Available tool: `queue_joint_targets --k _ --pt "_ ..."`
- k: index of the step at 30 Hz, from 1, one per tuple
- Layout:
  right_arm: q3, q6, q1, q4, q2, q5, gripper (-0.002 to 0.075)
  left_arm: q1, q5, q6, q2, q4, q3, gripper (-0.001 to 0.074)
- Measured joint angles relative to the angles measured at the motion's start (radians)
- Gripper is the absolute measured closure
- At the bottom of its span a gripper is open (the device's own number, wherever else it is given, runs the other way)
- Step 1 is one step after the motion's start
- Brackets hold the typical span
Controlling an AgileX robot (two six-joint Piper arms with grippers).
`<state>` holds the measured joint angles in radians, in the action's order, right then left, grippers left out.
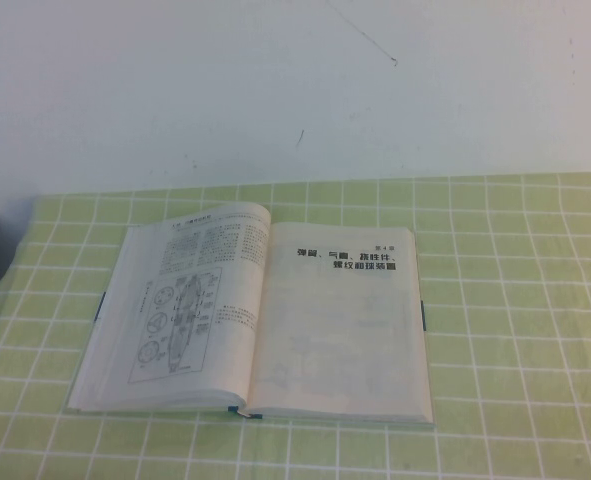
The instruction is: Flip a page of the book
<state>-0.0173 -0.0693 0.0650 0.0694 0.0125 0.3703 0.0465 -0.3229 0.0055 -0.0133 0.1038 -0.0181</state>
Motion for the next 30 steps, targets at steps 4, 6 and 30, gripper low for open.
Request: queue_joint_targets --k 4,6,30 --pt "0.0 0.0 0.0 0.0 0.0 0.0 0.0729 0.0 0.0 0.0 0.0 0.0 0.0 0.0738" --pt "0.0 0.0 0.0 0.0 0.0 0.0 0.0729 0.0 0.0 0.0 0.0 0.0 0.0 0.0738" --pt "-0.011 0.0 0.0 0.0 0.0 -0.703 0.0729 0.0 0.605 0.0 0.0 0.002 -0.005 0.0738"
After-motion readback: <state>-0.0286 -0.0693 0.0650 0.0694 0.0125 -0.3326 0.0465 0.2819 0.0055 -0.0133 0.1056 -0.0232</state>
